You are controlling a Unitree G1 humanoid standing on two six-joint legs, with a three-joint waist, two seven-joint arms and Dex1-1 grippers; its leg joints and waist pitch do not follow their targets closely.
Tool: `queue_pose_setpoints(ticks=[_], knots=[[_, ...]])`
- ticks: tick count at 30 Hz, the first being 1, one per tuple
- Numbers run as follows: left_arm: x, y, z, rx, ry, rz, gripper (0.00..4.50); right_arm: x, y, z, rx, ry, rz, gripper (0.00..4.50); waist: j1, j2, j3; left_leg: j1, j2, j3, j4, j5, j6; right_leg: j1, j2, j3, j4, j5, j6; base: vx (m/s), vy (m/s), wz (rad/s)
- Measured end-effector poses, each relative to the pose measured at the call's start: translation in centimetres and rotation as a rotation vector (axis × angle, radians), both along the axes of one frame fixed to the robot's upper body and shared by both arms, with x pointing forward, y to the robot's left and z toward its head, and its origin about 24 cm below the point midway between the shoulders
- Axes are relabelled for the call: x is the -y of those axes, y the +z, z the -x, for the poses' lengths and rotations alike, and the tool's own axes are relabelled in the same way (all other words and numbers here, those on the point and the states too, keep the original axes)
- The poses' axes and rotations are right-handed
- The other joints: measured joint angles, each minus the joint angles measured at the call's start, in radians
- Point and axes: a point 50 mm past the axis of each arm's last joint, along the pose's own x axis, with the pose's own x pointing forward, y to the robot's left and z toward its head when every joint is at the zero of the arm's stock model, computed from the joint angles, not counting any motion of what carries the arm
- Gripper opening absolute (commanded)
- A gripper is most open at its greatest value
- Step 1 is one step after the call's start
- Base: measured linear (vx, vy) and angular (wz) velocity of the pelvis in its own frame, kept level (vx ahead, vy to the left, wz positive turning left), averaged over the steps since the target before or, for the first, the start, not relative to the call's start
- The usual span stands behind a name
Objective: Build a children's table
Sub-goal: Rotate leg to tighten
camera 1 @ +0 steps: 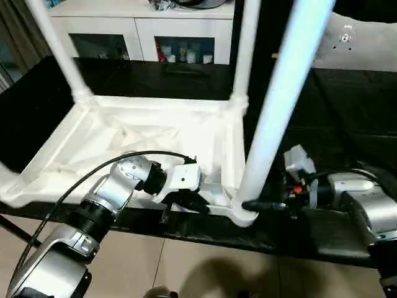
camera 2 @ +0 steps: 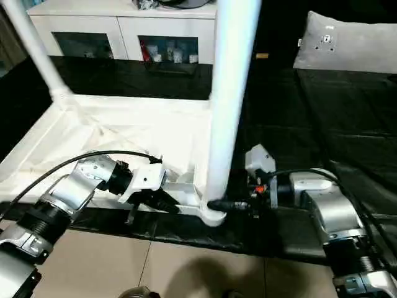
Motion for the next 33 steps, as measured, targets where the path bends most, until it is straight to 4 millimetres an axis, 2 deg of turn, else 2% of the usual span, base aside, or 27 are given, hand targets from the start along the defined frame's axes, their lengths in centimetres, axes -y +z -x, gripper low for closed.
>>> queue_pose_setpoints(ticks=[9, 12, 15, 20, 23, 25, 27, 28, 33], knots=[[0.1, 0.0, -0.1, 0.001, -0.025, 0.0, 0.0, -0.4, -0.4, 0.3, -0.047, 0.048, -0.003, 2.56, 0.0, 0.0, 0.0, 0.0, 0.001, 0.001, 0.0, 0.0, 0.0, 0.001, 0.0, 0.0, 0.0, 0.0, 0.0, 0.0, 0.0, 0.0], [0.1, -0.1, -0.1, -0.001, -0.023, 0.001, 0.0, -0.4, -0.4, 0.4, -0.047, 0.047, -0.001, 2.46, -0.001, 0.0, 0.0, 0.001, 0.001, 0.001, 0.0, 0.0, 0.0, 0.001, 0.0, 0.0, 0.0, 0.0, 0.0, 0.0, 0.0, 0.0], [0.1, -0.1, -0.1, -0.004, -0.023, 0.003, 0.0, -0.4, -0.3, 0.4, -0.052, 0.047, 0.001, 2.16, -0.001, 0.0, 0.0, 0.002, 0.001, 0.001, 0.0, 0.0, 0.0, 0.003, 0.0, 0.0, 0.0, 0.0, 0.001, 0.0, 0.0, 0.0], [0.1, -0.1, -0.2, -0.029, -0.003, 0.021, 0.0, -0.4, -0.2, 0.7, -0.068, 0.017, -0.006, 2.06, 0.0, 0.0, 0.0, 0.002, 0.001, 0.001, 0.0, 0.0, 0.0, 0.004, 0.0, 0.0, -0.001, -0.001, 0.001, 0.0, 0.0, 0.0], [0.0, -0.1, -0.6, -0.061, 0.086, 0.039, 0.0, -1.2, -0.5, 0.6, -0.078, -0.103, -0.054, 2.05, -0.005, 0.0, 0.0, 0.003, 0.001, 0.001, -0.001, 0.0, -0.001, 0.004, 0.0, 0.0, -0.001, -0.001, 0.001, 0.0, 0.0, 0.0], [-0.3, -0.1, -0.9, -0.057, 0.16, 0.031, 0.0, -1.7, -0.7, 0.3, -0.065, -0.198, -0.063, 2.05, -0.016, 0.0, 0.0, 0.003, 0.001, 0.001, -0.001, 0.001, -0.002, 0.005, 0.0, 0.0, -0.001, -0.001, 0.001, 0.0, 0.0, 0.0], [-0.1, -0.2, -1.1, -0.045, 0.23, 0.027, 0.0, -2.1, -1.0, -0.1, -0.048, -0.291, -0.058, 2.05, -0.038, -0.001, 0.001, 0.005, 0.001, 0.001, -0.002, 0.001, -0.002, 0.006, 0.0, -0.002, -0.003, -0.001, 0.002, 0.0, 0.0, 0.0], [0.1, -0.3, -1.3, -0.044, 0.289, 0.037, 0.0, -2.4, -1.1, -0.6, -0.034, -0.371, -0.057, 2.04, -0.056, -0.001, 0.001, 0.005, 0.001, 0.0, -0.002, 0.001, -0.002, 0.007, 0.0, -0.004, -0.007, -0.001, 0.002, 0.0, 0.0, 0.0], [2.3, -0.6, -2.1, -0.029, 0.51, 0.089, 0.0, -3.2, -1.4, -2.7, -0.009, -0.699, -0.078, 2.04, -0.117, -0.001, 0.001, 0.001, 0.001, -0.01, -0.004, 0.001, -0.002, 0.014, 0.0, -0.02, -0.032, -0.001, 0.002, 0.0, 0.0, 0.0]])
